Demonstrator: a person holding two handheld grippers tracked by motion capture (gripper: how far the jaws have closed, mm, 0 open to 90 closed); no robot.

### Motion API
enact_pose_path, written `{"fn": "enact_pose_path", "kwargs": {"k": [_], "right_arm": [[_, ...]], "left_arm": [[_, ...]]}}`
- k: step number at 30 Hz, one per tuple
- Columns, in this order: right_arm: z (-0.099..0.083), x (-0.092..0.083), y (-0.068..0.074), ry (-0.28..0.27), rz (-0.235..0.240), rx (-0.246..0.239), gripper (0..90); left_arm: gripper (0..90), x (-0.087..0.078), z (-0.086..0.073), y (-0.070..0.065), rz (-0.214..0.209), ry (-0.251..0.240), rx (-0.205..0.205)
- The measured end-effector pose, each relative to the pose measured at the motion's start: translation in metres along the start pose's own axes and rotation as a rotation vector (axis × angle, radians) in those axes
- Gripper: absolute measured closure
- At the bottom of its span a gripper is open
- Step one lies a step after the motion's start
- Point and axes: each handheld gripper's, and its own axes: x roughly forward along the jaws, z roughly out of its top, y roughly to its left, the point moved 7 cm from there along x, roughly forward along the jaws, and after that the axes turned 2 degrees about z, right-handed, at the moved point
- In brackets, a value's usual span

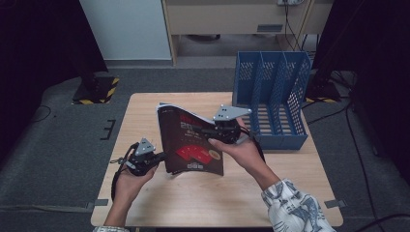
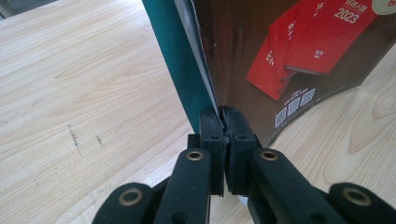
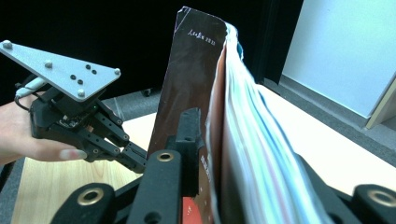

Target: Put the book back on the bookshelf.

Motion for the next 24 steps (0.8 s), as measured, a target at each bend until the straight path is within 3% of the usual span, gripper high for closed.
{"fn": "enact_pose_path", "kwargs": {"k": [20,24], "right_arm": [[-0.0004,0.0021,-0.0022,0.002,-0.021,0.005,87.0],[0.0003,0.0015,-0.0025,0.000,-0.032,0.003,87.1]], "left_arm": [[87.2,0.0004,-0.0019,0.0021,-0.007,-0.006,-0.007],[80.4,0.0017,-0.0036,0.0060,0.011,-0.021,-0.032]]}}
